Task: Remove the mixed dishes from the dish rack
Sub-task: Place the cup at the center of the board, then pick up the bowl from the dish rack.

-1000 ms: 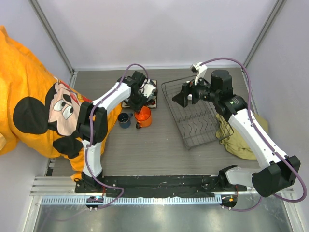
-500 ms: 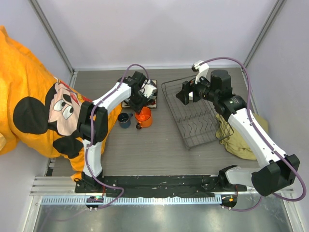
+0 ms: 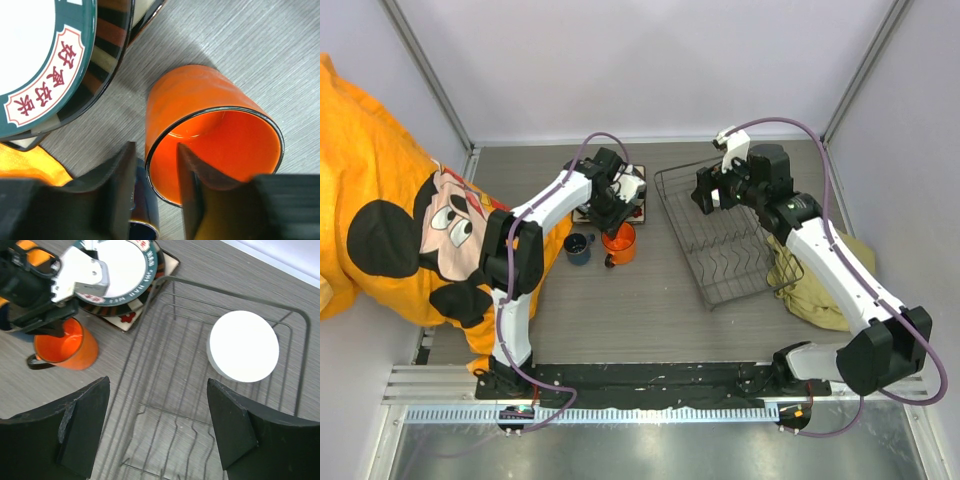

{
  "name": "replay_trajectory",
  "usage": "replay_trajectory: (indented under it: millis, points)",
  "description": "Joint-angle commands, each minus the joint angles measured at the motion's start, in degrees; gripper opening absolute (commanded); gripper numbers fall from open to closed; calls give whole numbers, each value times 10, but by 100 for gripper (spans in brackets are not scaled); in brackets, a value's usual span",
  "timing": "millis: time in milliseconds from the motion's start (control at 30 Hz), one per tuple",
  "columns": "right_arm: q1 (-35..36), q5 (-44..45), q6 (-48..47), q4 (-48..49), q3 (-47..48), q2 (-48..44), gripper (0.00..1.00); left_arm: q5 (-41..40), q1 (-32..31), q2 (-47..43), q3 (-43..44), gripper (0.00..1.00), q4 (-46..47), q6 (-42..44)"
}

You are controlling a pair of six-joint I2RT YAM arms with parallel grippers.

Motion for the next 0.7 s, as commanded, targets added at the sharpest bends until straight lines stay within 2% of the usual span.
replay_trajectory:
  millis: [0, 200, 300, 467, 533, 667]
  points:
    - [-5, 45, -37, 14, 26, 18, 83, 13, -3, -27, 21, 48, 6, 1]
    - [-9, 69, -81, 17, 38, 57, 79, 14, -2, -54, 31, 70, 9, 0]
    - [-10, 76, -97, 19, 50, 83, 78, 14, -2, -76, 34, 85, 17, -1]
    - [-12, 91, -130, 22, 76, 133, 78, 15, 0, -114, 36, 92, 27, 1]
    - [-13, 95, -144, 21, 82, 151, 77, 19, 4, -124, 37, 99, 28, 1]
    - [-14, 104, -163, 16, 104, 205, 77, 33, 10, -151, 25, 100, 40, -5]
